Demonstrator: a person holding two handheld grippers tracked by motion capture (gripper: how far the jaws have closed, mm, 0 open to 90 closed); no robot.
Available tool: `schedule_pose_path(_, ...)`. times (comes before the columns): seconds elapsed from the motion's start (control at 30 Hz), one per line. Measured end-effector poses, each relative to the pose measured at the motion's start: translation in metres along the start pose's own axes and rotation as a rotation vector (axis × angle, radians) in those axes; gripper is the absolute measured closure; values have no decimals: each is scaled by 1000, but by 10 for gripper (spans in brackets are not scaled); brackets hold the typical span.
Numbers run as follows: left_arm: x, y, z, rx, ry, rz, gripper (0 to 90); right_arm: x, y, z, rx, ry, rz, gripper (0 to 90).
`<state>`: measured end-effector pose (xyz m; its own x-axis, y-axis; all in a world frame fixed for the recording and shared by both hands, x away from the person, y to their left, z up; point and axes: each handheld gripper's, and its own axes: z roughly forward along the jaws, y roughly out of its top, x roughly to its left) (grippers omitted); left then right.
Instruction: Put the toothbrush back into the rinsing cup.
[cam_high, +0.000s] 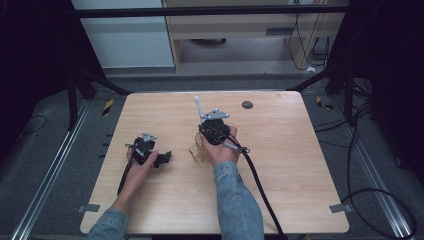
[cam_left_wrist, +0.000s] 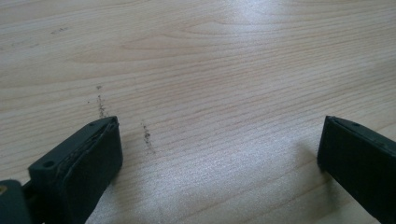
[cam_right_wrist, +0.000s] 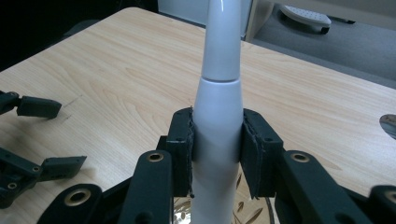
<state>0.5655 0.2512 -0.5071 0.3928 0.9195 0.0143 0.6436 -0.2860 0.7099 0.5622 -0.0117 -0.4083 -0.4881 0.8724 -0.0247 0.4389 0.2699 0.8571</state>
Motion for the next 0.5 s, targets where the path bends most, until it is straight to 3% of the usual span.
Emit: schedule_pose_path(0.5, 0, 0, 0, 0, -2, 1, 0, 3, -5, 3, 26, 5, -25, 667)
